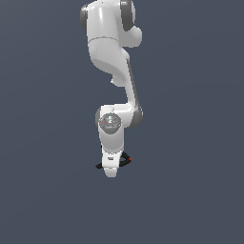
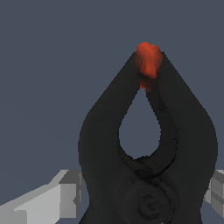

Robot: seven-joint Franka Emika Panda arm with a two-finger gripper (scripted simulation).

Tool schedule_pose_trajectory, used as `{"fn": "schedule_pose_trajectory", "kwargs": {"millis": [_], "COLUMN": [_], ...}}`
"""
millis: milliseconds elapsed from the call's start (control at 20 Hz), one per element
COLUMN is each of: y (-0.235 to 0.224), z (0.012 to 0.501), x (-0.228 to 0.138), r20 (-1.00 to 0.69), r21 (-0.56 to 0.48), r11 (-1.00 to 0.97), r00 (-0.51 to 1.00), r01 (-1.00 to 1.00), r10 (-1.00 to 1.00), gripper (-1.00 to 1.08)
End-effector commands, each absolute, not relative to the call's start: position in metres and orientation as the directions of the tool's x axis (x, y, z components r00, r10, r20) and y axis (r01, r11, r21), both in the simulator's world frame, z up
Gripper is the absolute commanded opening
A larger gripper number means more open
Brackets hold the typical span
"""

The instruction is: Pick up the object and move it to a goal position.

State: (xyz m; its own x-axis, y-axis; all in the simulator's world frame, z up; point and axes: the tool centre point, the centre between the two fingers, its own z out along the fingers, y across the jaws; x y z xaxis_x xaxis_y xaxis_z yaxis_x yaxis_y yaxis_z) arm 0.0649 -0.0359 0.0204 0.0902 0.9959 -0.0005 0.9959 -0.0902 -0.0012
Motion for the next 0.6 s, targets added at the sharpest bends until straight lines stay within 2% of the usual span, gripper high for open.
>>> {"fn": "schedule_pose_trajectory", "kwargs": {"millis": [0, 300, 550], "y": [-0.037, -0.046, -0.059], "z": [0.025, 0.051, 0.092], "x": [0.066, 0.065, 0.064], "r20": [-0.001, -0.001, -0.001], "r21": [0.001, 0.001, 0.001], "r11": [-0.09, -0.09, -0.089], "r00": [0.09, 0.09, 0.089], "r01": [0.996, 0.996, 0.996], "r10": [0.996, 0.996, 0.996], "gripper": [-1.0, -1.0, -1.0]}}
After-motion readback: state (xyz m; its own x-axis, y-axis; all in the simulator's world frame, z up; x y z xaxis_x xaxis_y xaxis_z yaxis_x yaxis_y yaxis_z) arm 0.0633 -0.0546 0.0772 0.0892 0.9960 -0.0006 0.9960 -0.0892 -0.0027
